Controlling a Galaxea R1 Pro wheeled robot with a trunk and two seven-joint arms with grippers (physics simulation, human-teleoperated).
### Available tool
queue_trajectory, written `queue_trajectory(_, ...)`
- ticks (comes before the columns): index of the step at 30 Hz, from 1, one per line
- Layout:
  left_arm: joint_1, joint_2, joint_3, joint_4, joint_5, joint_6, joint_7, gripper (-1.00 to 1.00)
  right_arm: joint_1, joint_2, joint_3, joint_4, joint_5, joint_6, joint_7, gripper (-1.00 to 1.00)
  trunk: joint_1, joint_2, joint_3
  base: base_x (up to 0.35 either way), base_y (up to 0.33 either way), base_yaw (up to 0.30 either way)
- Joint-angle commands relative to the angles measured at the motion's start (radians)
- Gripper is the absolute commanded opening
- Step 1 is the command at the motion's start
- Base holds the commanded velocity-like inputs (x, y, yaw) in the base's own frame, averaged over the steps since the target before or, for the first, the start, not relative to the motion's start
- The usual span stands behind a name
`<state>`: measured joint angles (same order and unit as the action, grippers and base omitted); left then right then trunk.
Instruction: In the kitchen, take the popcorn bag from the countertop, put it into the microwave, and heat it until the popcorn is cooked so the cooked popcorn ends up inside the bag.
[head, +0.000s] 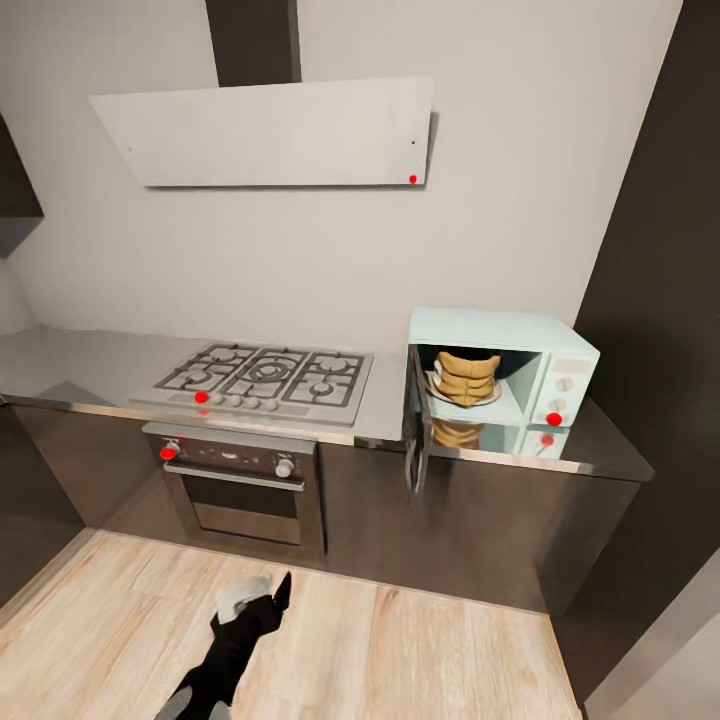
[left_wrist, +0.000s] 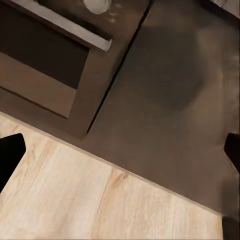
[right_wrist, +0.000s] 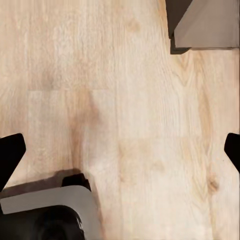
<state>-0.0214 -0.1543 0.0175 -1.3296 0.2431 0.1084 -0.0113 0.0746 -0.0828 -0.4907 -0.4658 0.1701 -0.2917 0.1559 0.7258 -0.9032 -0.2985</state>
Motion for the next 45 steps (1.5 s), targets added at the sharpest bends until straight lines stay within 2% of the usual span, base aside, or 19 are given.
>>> queue_trajectory(1, 0.006, -0.007, 0.007, -0.007, 0.011, 0.001, -0.007, 1.0, 0.001, 0.007, -0.006, 0.004, 0.004, 0.003, 0.012, 1.0, 0.0, -0.001, -0.001, 0.0, 0.0, 0.0)
queue_trajectory(5, -0.002, -0.006, -0.002, -0.029, 0.002, 0.009, -0.004, 1.0, 0.001, 0.012, -0.006, 0.027, 0.005, 0.016, 0.012, 1.0, 0.0, -0.001, -0.001, 0.008, 0.0, 0.0)
queue_trajectory(9, -0.015, 0.01, -0.002, -0.025, 0.0, 0.015, -0.004, 1.0, 0.001, 0.008, -0.006, 0.05, 0.011, 0.032, 0.001, 1.0, 0.0, -0.001, 0.0, 0.235, 0.0, -0.164)
queue_trajectory(14, -0.015, 0.013, 0.002, -0.015, 0.002, 0.017, -0.004, 1.0, 0.001, 0.005, -0.006, 0.078, 0.01, 0.034, -0.002, 1.0, 0.0, -0.001, 0.0, 0.211, 0.0, -0.277)
queue_trajectory(19, -0.022, 0.009, 0.002, -0.043, 0.003, 0.022, -0.001, 1.0, 0.001, 0.002, -0.011, 0.106, 0.009, 0.034, -0.004, 1.0, 0.0, -0.001, 0.0, 0.025, 0.0, -0.285)
queue_trajectory(20, -0.027, 0.008, 0.002, -0.049, 0.009, 0.028, -0.001, 1.0, 0.001, 0.001, -0.013, 0.111, 0.008, 0.034, -0.005, 1.0, 0.0, -0.001, 0.0, 0.001, 0.0, -0.286)
queue_trajectory(21, -0.028, 0.008, 0.002, -0.055, 0.024, 0.074, -0.001, 1.0, 0.001, 0.0, -0.013, 0.229, 0.008, 0.034, -0.005, 1.0, 0.0, -0.001, 0.0, 0.001, 0.0, -0.285)
queue_trajectory(23, -0.031, 0.009, 0.001, -0.052, 0.074, 0.092, 0.001, 1.0, 0.001, -0.002, -0.014, 0.229, 0.008, 0.035, -0.006, 1.0, 0.0, -0.001, 0.0, 0.0, 0.0, -0.236)
queue_trajectory(25, -0.035, 0.011, 0.001, -0.05, 0.106, 0.097, 0.003, 1.0, 0.001, -0.005, -0.013, 0.23, 0.008, 0.035, -0.008, 1.0, 0.0, -0.001, 0.0, 0.0, 0.0, -0.09)
queue_trajectory(29, -0.071, 0.012, 0.002, -0.048, 0.126, 0.1, 0.006, 1.0, 0.001, -0.007, -0.012, 0.23, 0.008, 0.036, -0.01, 1.0, 0.0, -0.001, 0.0, 0.0, 0.0, -0.016)
queue_trajectory(33, -0.131, 0.01, 0.003, -0.022, 0.139, 0.099, 0.008, 1.0, 0.0, -0.008, -0.011, 0.231, 0.008, 0.036, -0.009, 1.0, 0.0, -0.001, 0.0, 0.0, 0.0, -0.001)
queue_trajectory(36, -0.216, 0.01, 0.004, 0.04, 0.173, 0.1, 0.008, 1.0, 0.001, -0.008, -0.011, 0.231, 0.007, 0.037, -0.009, 1.0, 0.0, -0.001, 0.0, 0.0, 0.0, 0.0)
queue_trajectory(37, -0.255, 0.01, 0.004, 0.072, 0.187, 0.1, 0.008, 1.0, 0.001, -0.008, -0.011, 0.231, 0.006, 0.037, -0.008, 1.0, 0.0, -0.001, 0.0, 0.0, 0.0, 0.0)
queue_trajectory(38, -0.319, 0.01, 0.004, 0.127, 0.207, 0.1, 0.009, 1.0, 0.001, -0.008, -0.011, 0.232, 0.006, 0.037, -0.007, 1.0, 0.0, -0.001, 0.0, 0.0, 0.0, 0.0)
queue_trajectory(40, -0.395, 0.01, 0.005, 0.198, 0.225, 0.1, 0.011, 1.0, 0.001, -0.008, -0.011, 0.232, 0.006, 0.038, -0.005, 1.0, 0.0, -0.001, 0.0, 0.0, 0.0, 0.0)
queue_trajectory(42, -0.471, 0.01, 0.007, 0.269, 0.241, 0.1, 0.044, 1.0, 0.001, -0.008, -0.011, 0.232, 0.006, 0.039, -0.004, 1.0, 0.0, -0.001, 0.0, 0.0, 0.0, -0.007)
queue_trajectory(45, -0.543, 0.01, 0.007, 0.339, 0.272, 0.099, 0.106, 1.0, 0.0, -0.008, -0.011, 0.246, 0.006, 0.039, -0.005, 1.0, 0.0, -0.001, 0.0, 0.0, 0.0, -0.167)
